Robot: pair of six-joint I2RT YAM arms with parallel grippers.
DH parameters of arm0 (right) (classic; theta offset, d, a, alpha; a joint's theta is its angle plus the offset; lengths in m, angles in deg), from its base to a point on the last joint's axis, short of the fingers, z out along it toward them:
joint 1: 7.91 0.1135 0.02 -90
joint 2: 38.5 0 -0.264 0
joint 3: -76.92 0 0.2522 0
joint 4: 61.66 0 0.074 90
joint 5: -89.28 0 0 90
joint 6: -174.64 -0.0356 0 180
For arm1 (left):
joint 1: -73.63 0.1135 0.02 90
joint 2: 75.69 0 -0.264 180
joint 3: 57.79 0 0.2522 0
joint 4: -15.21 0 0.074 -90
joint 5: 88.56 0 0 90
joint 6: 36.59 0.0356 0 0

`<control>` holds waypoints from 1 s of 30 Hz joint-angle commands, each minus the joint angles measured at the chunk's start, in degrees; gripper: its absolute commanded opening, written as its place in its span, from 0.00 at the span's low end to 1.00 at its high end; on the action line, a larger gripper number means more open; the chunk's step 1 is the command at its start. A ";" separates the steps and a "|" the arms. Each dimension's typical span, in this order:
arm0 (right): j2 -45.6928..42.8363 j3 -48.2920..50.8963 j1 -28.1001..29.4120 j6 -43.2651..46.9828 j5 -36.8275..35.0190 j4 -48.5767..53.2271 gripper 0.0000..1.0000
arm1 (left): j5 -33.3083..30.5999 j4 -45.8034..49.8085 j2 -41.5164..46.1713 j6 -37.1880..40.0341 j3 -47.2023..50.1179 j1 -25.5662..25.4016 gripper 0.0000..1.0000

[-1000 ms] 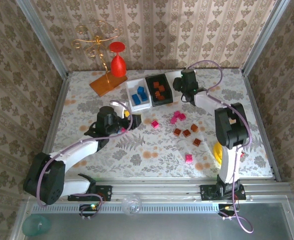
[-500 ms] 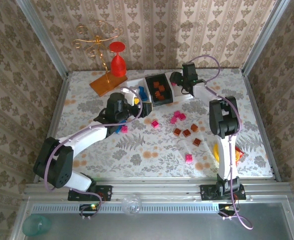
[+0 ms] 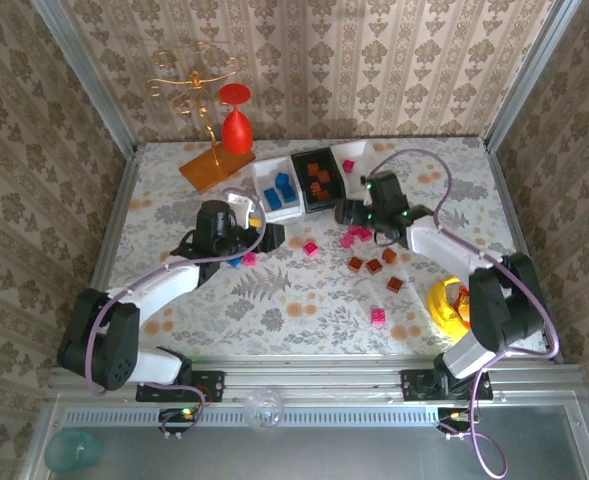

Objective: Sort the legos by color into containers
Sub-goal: Place the lego in the container, then pick up the lego from the bottom-center of the table.

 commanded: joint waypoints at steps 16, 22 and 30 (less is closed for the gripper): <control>-8.84 12.96 13.15 -9.98 -8.12 33.51 0.82 | 18.63 -6.68 2.42 12.79 4.06 -8.28 0.84; -11.51 16.67 13.87 -12.04 -2.65 34.56 0.75 | 22.12 -7.58 1.93 15.51 4.63 -9.87 0.80; -10.81 19.00 14.04 -12.22 -2.16 30.88 0.56 | 23.24 -7.17 1.17 17.41 4.51 -11.19 0.77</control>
